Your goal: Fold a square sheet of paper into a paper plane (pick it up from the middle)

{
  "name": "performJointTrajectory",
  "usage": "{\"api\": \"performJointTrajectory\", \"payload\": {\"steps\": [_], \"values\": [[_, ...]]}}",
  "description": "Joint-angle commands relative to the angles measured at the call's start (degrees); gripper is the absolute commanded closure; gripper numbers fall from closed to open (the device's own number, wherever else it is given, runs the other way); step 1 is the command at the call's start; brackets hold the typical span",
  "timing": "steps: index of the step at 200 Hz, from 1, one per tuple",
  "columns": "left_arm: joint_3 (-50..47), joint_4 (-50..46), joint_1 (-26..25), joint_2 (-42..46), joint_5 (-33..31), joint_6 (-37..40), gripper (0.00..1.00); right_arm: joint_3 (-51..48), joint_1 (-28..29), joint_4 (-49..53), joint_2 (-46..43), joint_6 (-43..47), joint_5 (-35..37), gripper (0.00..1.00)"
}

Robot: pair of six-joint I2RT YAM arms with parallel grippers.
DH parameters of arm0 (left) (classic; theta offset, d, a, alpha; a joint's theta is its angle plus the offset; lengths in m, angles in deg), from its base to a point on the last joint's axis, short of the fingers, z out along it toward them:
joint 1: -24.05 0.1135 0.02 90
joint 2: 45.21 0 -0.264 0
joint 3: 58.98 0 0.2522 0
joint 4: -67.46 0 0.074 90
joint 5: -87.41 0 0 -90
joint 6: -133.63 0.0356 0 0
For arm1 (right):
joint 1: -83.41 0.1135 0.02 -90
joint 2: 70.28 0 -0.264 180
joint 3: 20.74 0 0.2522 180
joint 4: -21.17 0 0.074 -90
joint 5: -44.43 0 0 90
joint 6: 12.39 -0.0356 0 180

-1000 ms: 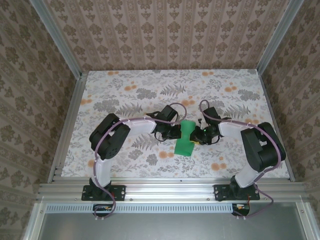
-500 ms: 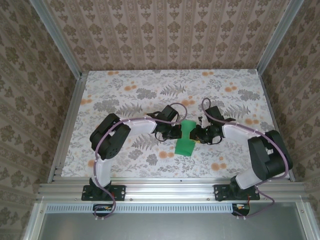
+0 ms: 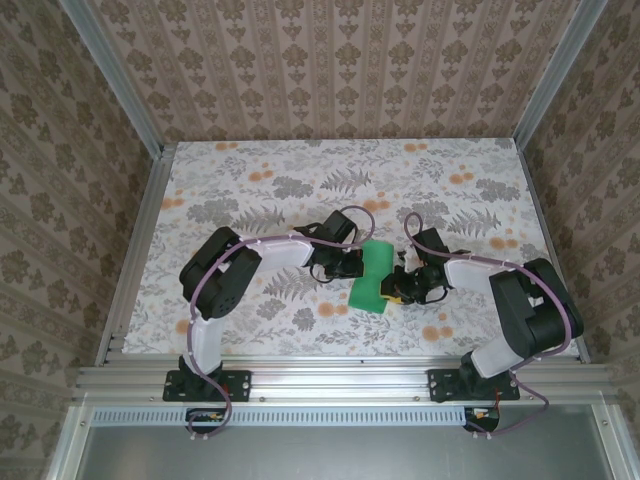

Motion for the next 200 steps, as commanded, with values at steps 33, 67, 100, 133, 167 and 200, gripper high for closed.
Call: {"api": "performJointTrajectory", "payload": {"steps": [33, 67, 100, 133, 167, 200], "values": [[-0.6, -4.6, -0.8, -1.9, -1.5, 1.8, 1.0, 0.5, 0.2, 4.4, -8.0, -0.2, -1.5, 0.77], [-0.3, -4.5, -0.7, -2.2, -1.3, 1.9, 1.0, -1.6, 0.4, 1.4, -8.1, -2.3, -4.7, 0.77], [0.1, -5.0, -0.8, -2.3, -1.3, 2.3, 1.0, -4.1, 0.4, -2.2, -4.9, -2.4, -7.5, 0.76], [0.2, -5.3, -0.7, -2.5, -1.3, 2.3, 1.0, -4.2, 0.4, 1.4, -3.1, -0.1, -3.1, 0.76], [0.1, -5.4, -0.8, -2.3, -1.4, 2.6, 1.0, -3.3, 0.4, 4.3, -7.4, -0.3, -2.0, 0.75], [-0.1, -5.3, -0.8, -2.1, -1.3, 2.6, 1.0, -3.4, 1.1, 2.1, -11.7, -2.8, -5.6, 0.75]]}}
